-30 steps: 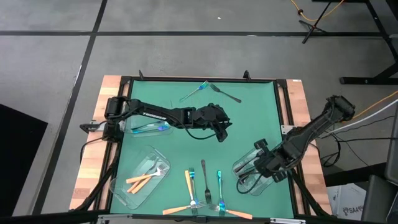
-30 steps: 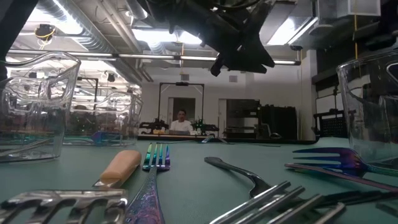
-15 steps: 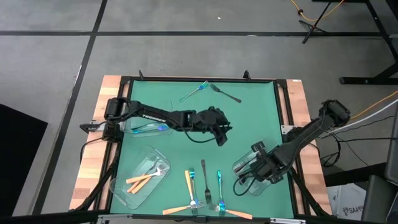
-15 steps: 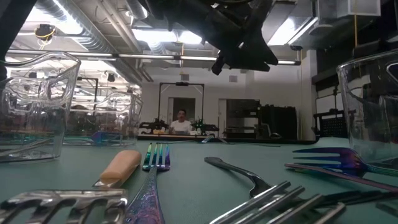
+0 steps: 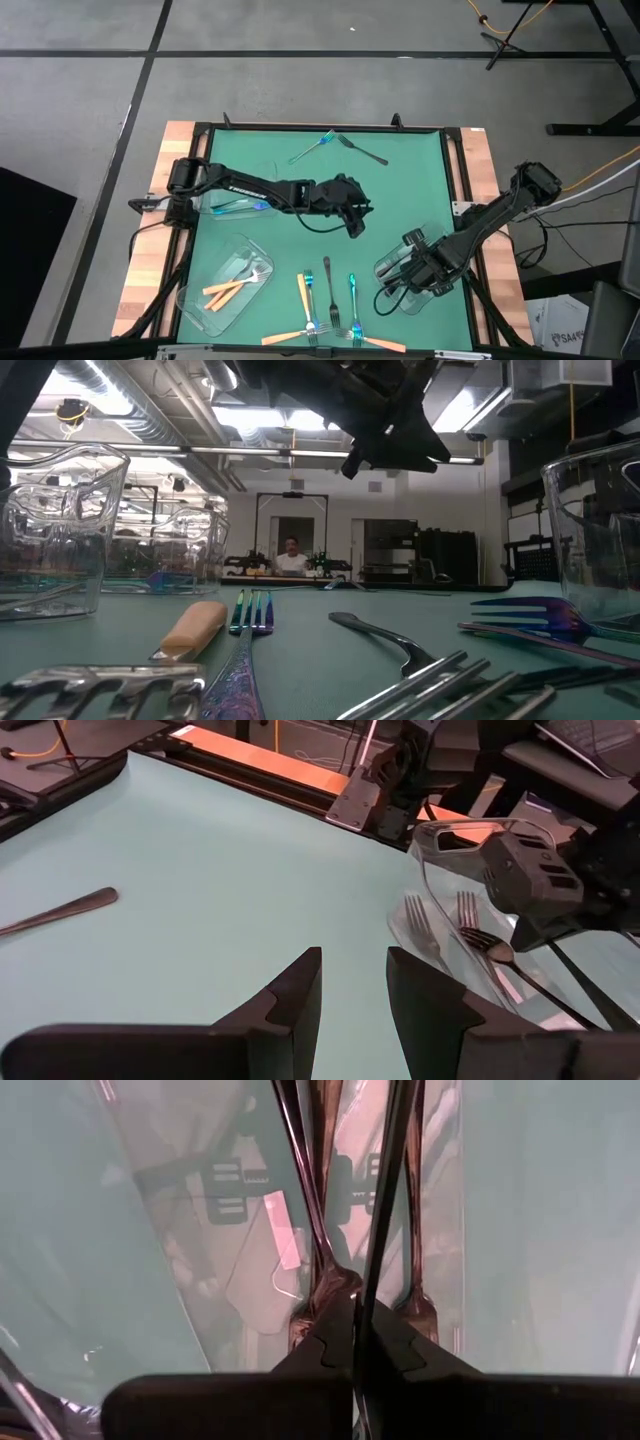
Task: Sort silverware by color (type)
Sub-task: Put the middle black fork into the bottom right transparent bin, then put the top yellow fork into the bottom left transparent bin
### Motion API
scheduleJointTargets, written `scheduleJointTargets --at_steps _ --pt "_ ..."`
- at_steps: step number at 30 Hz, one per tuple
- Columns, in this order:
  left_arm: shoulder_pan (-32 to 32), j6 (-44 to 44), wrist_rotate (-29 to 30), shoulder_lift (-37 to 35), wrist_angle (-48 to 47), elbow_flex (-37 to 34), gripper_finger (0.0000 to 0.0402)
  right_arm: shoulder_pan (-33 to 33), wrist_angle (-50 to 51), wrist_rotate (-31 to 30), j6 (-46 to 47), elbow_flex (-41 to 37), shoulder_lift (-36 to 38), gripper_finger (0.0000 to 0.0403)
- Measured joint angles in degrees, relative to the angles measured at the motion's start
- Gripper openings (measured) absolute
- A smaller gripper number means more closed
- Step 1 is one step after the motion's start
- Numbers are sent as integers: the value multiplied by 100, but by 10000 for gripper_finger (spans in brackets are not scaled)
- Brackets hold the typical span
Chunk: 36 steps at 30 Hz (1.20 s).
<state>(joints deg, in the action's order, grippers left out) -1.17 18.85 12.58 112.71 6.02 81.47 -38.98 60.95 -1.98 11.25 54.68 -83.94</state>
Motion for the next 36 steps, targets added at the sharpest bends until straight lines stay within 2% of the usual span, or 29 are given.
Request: scheduleJointTargets --at_steps 12,27,36 --pt "-2 -2 0 0 -2 0 108 0 15 -15 17 0 0 5" --pt "3 0 0 0 0 0 108 0 20 -22 24 0 0 64" --pt "0 -2 0 0 -1 0 108 0 20 -24 26 0 0 69"
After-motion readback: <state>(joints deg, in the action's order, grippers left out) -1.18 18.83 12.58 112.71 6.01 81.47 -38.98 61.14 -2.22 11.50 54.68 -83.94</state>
